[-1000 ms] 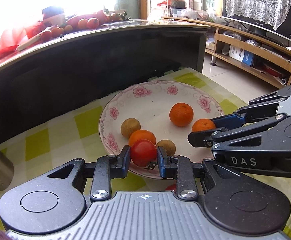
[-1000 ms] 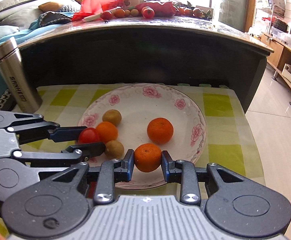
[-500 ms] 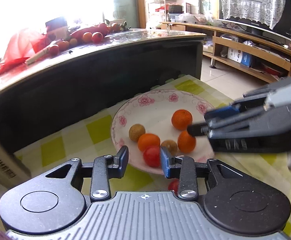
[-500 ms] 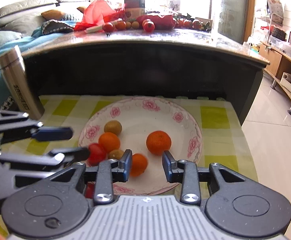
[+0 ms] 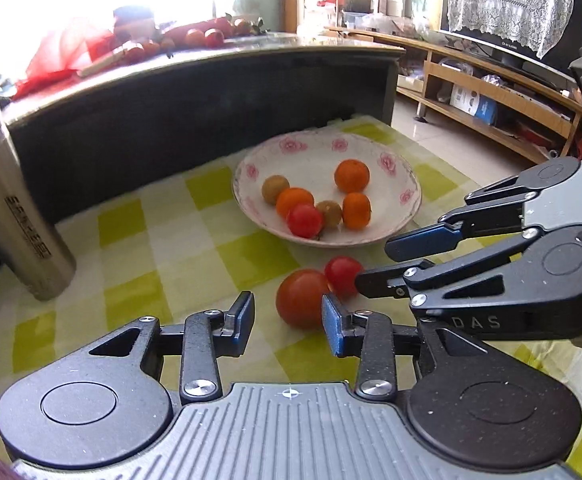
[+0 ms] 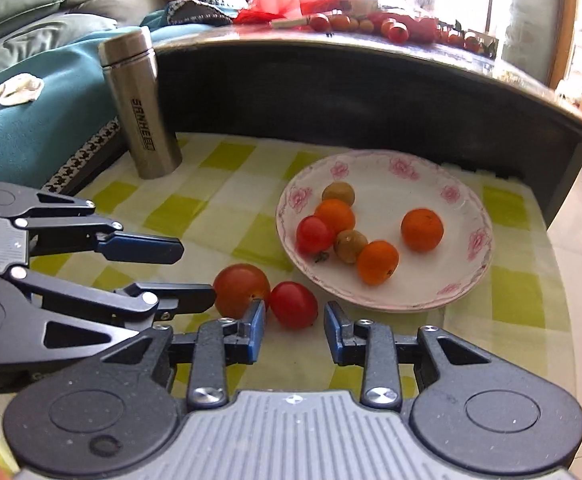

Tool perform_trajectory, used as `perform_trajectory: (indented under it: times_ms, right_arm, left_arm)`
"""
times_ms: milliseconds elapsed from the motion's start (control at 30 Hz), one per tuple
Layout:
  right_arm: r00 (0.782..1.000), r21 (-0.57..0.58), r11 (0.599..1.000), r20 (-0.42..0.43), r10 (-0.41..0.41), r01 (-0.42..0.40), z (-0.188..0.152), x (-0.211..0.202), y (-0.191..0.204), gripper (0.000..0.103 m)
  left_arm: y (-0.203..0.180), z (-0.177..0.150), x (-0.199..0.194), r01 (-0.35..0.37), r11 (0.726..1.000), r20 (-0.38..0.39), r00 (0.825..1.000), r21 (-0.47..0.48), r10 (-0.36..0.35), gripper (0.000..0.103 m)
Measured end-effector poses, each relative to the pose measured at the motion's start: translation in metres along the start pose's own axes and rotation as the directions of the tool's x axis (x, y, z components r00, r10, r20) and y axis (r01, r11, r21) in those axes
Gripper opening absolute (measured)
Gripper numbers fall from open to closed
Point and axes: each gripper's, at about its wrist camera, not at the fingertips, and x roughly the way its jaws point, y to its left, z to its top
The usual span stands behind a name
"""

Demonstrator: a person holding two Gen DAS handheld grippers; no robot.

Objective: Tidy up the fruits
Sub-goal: 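Withdraw both open grippers from the bowl toward the two remaining tomatoes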

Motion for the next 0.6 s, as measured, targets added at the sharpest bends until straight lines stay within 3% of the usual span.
perform_trajectory:
  times_ms: [300, 600]
  right_arm:
    - [0.999, 0.015, 1.000, -0.043, 0.005, -0.004, -0.005, 0.021, -0.002, 0.038]
    - [1.000, 0.054, 0.998, -0.004, 0.023, -0.022, -0.003, 0.034, -0.008, 0.038]
  left_arm:
    - [0.003, -0.007, 0.003, 0.017, 0.999, -0.019, 1.000, 0.027, -0.016, 0.048]
    - [0.002, -0.011, 0.006, 0.028, 0.998, -0.027, 0.999, 0.058, -0.027, 0.051]
